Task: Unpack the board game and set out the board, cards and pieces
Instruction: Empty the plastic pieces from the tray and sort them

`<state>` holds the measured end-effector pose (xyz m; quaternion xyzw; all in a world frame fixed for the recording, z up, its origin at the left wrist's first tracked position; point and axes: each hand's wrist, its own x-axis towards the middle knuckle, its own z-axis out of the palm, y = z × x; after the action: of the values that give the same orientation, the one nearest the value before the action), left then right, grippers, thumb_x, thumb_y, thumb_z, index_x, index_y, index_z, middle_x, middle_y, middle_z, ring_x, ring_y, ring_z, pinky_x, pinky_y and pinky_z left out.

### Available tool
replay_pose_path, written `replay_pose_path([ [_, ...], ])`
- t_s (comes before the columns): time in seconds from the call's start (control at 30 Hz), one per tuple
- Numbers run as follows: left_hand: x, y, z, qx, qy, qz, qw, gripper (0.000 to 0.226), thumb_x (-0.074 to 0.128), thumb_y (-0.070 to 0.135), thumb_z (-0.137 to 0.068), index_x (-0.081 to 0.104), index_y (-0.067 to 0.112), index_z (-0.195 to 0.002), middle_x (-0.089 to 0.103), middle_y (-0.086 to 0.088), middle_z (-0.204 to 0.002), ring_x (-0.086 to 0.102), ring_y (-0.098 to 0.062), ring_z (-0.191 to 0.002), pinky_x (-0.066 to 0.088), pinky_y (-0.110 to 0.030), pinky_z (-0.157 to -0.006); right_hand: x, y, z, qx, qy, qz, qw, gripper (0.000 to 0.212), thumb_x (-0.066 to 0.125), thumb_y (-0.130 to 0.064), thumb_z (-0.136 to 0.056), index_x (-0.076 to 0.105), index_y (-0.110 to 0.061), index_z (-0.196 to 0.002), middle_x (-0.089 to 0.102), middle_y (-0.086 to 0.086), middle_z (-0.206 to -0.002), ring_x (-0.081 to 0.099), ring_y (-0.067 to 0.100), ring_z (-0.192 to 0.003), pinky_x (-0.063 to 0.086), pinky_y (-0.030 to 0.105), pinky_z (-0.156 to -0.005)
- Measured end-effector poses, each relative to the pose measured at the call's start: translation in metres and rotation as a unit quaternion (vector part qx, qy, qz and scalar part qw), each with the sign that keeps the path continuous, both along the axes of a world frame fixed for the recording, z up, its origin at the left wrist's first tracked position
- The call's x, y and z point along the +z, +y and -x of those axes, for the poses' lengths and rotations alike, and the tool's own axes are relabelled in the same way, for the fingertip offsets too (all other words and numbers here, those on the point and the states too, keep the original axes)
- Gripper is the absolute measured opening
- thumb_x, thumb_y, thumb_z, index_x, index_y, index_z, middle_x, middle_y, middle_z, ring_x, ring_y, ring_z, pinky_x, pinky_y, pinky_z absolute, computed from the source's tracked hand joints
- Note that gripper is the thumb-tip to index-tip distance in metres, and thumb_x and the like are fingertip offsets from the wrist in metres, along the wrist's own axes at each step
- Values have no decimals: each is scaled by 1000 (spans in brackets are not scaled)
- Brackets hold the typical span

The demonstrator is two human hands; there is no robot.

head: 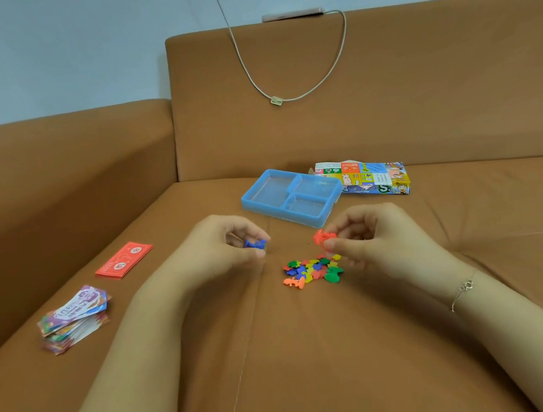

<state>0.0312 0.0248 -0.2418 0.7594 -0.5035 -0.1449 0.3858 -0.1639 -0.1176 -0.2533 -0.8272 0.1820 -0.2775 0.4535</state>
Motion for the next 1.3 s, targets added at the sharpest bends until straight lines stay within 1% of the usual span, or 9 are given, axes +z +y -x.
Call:
replay_pose_path([
  [0.1,-1,6,-7,56,-4,18,998,12,71,12,-82,73,22,-88,64,11,-80,51,-3,-66,37,-2,-57,-2,5,-4,30,11,27,999,6,73,-12,-81,72,-18,-83,70,11,-75,51,12,-58,44,20,-52],
  [0.27,-5,22,-11,125,-4,84,989,8,71,15,-82,73,23,-80,71,9,-85,57,-5,-75,43,-12,-67,-7,26,-15,78,43,145,985,10,70,-14,-80,68,-23,-79,58,-15,-66,45,3,-58,38,12,-57],
  [0.4,-10,35,-3,154,45,173,972,11,74,18,-80,75,29,-80,68,10,-90,58,-5,-77,44,-17,-73,-5,40,-22,83,56,207,973,5,68,-18,-83,67,-23,-82,59,-18,-65,48,4,-60,39,13,-59],
  [0.5,-6,47,-1,152,49,200,967,13,75,20,-80,74,33,-83,56,9,-84,47,5,-65,37,-8,-67,2,52,-36,73,59,234,968,4,70,-24,-84,69,-20,-84,56,-14,-64,47,4,-62,38,14,-58],
  [0.73,9,90,-17,232,-65,121,963,7,75,16,-78,72,22,-80,67,11,-77,57,1,-66,38,-5,-58,12,87,-112,61,65,184,979,10,73,-23,-80,66,-20,-74,52,-11,-60,46,3,-54,35,12,-54],
  [0.83,18,103,-33,235,-108,41,965,9,75,21,-77,69,28,-79,65,11,-78,59,-5,-75,46,-19,-60,8,102,-143,59,82,171,980,17,74,-25,-79,62,-22,-67,53,-9,-61,45,4,-56,35,15,-53],
  [0.93,23,107,-43,218,-156,-45,962,13,75,22,-75,65,30,-76,62,13,-78,60,-8,-78,53,-29,-67,-4,110,-159,54,99,152,982,14,74,-25,-78,68,-13,-75,52,-9,-59,44,3,-54,36,17,-52],
  [1.1,27,115,-51,193,-230,-136,944,10,75,22,-76,67,24,-82,62,11,-79,55,-7,-75,38,-22,-59,-21,119,-169,68,78,159,982,13,70,-22,-81,65,-16,-71,53,-11,-59,43,1,-53,34,12,-53],
  [1.3,17,120,-56,196,-254,-159,934,11,71,22,-79,62,28,-78,56,13,-71,59,-9,-86,34,-26,-79,-25,122,-177,79,62,146,984,15,71,-19,-81,68,-5,-77,53,-11,-61,42,2,-55,37,22,-59],
])
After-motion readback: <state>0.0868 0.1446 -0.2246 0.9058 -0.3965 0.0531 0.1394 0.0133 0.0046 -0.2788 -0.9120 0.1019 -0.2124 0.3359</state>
